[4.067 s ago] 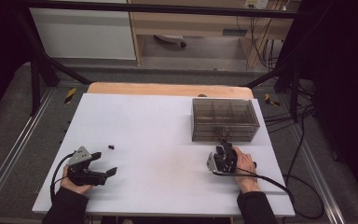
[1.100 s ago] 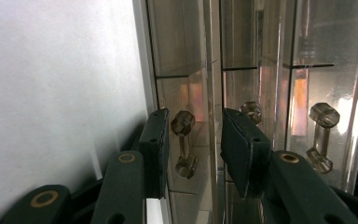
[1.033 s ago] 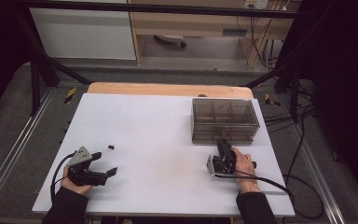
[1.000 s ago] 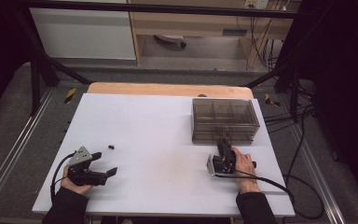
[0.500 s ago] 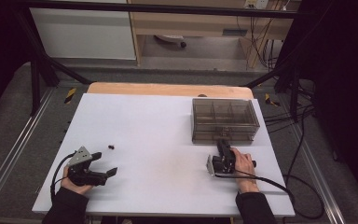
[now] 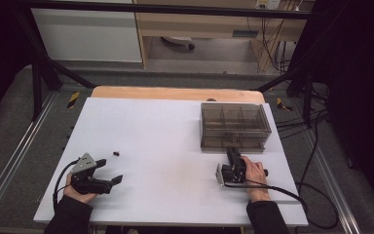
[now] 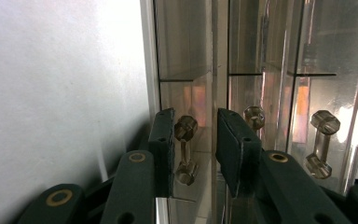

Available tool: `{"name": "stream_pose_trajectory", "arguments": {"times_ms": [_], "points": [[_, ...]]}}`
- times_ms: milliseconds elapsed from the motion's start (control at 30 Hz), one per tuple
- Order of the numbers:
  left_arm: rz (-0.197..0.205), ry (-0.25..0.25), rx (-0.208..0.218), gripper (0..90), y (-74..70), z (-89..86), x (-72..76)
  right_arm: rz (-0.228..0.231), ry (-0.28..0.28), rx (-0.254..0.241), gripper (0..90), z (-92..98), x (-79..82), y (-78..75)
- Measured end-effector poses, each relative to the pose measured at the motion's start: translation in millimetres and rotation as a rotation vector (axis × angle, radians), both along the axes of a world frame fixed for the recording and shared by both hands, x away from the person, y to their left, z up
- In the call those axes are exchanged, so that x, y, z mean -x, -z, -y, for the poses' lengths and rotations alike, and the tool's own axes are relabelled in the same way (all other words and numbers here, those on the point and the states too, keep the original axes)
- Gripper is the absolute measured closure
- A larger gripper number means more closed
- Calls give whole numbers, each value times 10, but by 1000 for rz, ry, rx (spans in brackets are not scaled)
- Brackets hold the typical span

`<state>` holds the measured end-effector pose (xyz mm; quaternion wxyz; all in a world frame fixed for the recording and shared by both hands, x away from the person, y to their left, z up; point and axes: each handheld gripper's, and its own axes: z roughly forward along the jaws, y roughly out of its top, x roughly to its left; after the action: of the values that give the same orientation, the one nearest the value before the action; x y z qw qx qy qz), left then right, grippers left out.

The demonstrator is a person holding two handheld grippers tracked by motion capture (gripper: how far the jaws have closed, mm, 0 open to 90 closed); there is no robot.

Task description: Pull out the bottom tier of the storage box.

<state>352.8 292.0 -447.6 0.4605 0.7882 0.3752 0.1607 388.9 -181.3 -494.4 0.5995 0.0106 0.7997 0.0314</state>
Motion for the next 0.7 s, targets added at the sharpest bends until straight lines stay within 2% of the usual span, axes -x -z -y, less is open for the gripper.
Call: {"name": "stream_pose_trajectory", "arguments": {"times_ms": [700], "points": [[-1,-1,1,52,-1,0,0,-7,-13,14,686,0,91,-17]]}}
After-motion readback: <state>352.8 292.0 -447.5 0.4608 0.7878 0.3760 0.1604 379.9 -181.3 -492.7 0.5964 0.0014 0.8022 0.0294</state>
